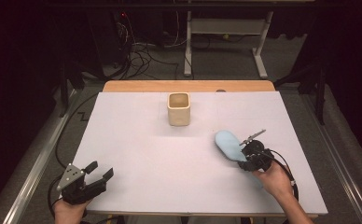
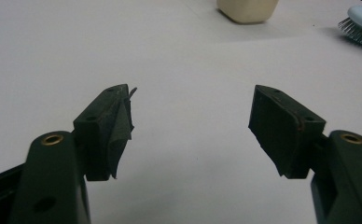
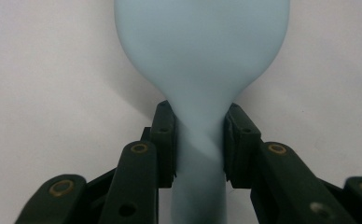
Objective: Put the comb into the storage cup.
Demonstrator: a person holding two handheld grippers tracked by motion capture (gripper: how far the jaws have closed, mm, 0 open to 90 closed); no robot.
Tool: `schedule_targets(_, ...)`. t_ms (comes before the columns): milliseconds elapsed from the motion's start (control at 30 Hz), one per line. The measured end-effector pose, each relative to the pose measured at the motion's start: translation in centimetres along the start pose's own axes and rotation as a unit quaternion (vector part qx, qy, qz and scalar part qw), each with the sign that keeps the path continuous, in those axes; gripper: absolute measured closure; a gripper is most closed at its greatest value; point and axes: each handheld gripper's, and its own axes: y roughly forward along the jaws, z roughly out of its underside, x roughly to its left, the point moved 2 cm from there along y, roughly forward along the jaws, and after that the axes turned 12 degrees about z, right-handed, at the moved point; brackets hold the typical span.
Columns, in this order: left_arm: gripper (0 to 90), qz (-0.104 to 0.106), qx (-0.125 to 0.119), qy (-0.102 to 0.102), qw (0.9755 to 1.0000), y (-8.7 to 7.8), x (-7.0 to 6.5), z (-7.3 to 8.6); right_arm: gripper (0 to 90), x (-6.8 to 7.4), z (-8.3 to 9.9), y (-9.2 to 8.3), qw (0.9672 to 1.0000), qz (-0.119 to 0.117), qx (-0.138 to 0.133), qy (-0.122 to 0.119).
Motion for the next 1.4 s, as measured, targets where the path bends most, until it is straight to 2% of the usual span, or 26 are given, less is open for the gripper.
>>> schedule_targets(467,30.9,0.0,-0.002,-0.001,1.0,0.0,0.0,0.0,70.2,0.8,0.2,-1.6,0.9984,-0.017,-0.054,0.011)
schedule_targets(867,31.0,-0.001,-0.008,-0.001,1.0,-0.2,-0.2,-0.1,70.2,2.6,0.1,-3.1,0.9934,-0.042,-0.106,0.012)
schedule_targets(1400,30.6,0.011,-0.025,0.009,0.9996,-0.1,-0.9,-0.6,70.1,4.9,-0.1,-3.8,0.9901,-0.057,-0.127,-0.01)
